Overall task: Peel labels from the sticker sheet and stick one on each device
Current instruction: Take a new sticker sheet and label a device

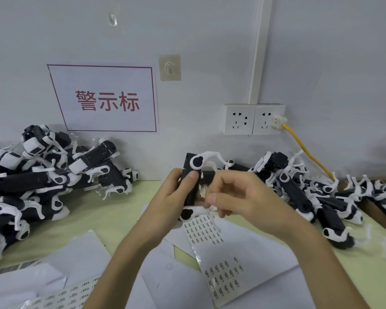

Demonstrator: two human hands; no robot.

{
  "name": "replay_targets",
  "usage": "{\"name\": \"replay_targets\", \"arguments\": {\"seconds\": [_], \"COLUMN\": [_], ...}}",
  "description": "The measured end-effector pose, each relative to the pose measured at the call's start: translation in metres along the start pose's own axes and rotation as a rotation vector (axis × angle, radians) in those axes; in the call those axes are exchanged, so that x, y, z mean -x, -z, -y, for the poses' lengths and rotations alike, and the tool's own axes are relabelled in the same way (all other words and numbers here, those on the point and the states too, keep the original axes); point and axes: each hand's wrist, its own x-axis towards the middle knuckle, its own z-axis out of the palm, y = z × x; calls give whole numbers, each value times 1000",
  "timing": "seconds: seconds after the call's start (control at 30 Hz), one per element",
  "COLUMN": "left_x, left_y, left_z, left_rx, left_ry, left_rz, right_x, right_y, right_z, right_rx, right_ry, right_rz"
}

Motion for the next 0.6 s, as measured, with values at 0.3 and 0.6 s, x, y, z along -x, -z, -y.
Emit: {"name": "replay_targets", "arguments": {"seconds": [0.3, 0.6], "left_x": [3, -2], "left_y": [8, 15], "left_z": [4, 10], "left_rx": [-339, -311], "left_ry": [10, 159], "left_rz": [289, 396], "right_x": [8, 17], "right_y": [34, 46], "right_z": [-12, -34], "right_rx": [199, -2], "right_ry": [-21, -331], "right_rz": [-208, 291]}}
